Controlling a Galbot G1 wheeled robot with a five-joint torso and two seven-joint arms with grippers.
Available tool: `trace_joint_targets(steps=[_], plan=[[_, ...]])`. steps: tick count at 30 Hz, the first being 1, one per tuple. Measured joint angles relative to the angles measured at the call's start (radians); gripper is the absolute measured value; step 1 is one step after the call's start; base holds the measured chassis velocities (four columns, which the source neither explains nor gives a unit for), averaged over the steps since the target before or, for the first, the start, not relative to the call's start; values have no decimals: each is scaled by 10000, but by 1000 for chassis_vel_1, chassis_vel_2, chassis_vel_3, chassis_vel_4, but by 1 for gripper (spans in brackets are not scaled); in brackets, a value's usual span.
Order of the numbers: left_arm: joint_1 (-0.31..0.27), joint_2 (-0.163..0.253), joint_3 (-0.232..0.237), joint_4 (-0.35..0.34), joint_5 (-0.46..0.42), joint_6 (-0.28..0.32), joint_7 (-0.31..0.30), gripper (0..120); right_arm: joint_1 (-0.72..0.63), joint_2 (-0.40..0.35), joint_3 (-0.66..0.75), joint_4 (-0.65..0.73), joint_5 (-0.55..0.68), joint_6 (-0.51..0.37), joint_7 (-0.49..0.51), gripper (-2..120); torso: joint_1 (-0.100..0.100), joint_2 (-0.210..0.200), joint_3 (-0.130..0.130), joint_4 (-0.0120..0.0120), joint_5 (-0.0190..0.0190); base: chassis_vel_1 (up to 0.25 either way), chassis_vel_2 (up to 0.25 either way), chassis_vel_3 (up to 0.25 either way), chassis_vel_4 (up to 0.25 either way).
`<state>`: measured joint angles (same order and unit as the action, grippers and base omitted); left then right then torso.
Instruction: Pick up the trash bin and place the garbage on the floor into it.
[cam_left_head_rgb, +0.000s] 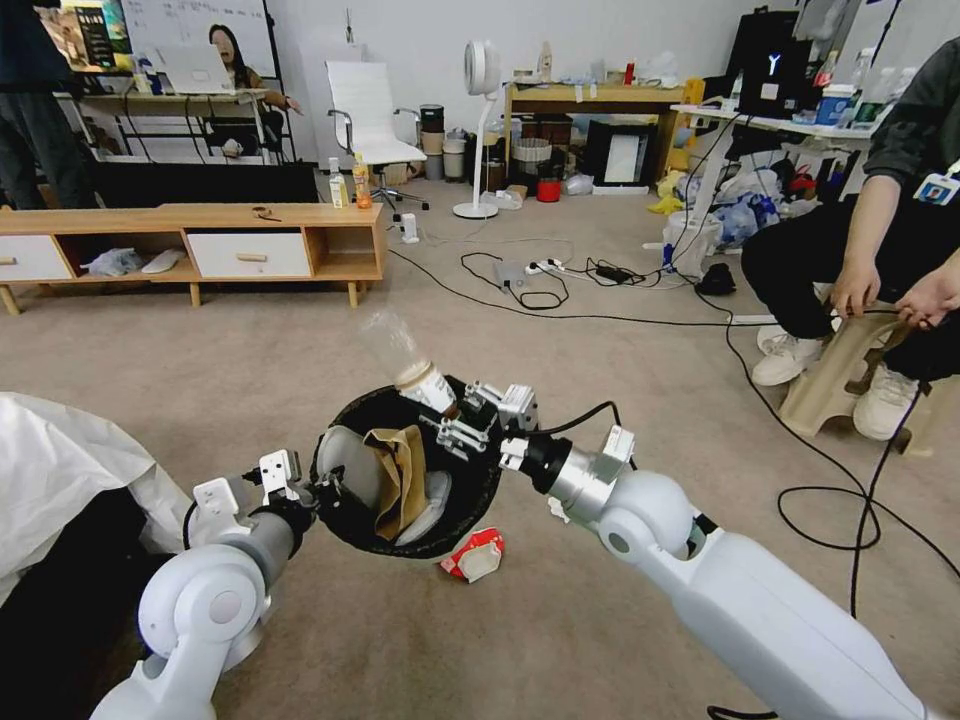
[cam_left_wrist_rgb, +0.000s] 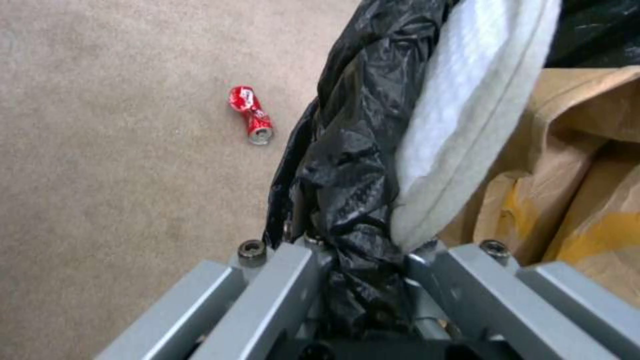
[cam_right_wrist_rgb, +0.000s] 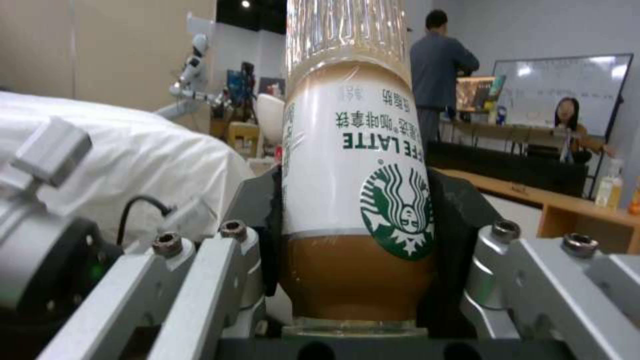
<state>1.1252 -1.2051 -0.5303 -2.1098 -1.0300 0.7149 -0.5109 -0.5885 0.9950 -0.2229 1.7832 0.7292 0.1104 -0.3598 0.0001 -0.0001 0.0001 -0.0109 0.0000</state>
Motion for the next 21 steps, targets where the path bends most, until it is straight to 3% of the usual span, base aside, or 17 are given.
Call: trace_joint_targets(steps=[8,9,10,11,14,15,17,21], plan=[[-121,-70,14,20,-2,-7,0,5,-9,28,-73,-11,-31,-315,428,46,0,0,0,0,0,0,0,0,0],[-121,-77,20,0,-2,-7,-3,5,-13,28,-73,12,-31,-415,542,51,0,0,-1,0,0,0,0,0,0],[-97,-72,16,-64,-2,-8,-11,5,-79,-31,-50,136,67,-811,753,64,0,0,-1,0,1,0,0,0,0],[-97,-72,16,-64,-2,-8,-11,5,-79,-31,-50,136,67,-811,753,64,0,0,-1,0,1,0,0,0,0],[-26,-60,3,-106,-4,-8,-18,5,-170,-192,77,466,265,-1823,788,81,-1,0,-1,-1,1,0,0,0,0],[-26,-60,3,-106,-4,-8,-18,5,-170,-192,77,466,265,-1823,788,81,-1,0,-1,-1,1,0,0,0,0],[14,-79,24,-121,-4,-7,-12,5,-214,-224,132,674,413,-2483,914,93,-1,1,-1,0,1,0,0,0,0],[32,-118,39,-121,-5,-7,-7,5,-287,-247,272,942,756,-3450,1051,99,-1,0,-1,0,1,0,0,0,0]])
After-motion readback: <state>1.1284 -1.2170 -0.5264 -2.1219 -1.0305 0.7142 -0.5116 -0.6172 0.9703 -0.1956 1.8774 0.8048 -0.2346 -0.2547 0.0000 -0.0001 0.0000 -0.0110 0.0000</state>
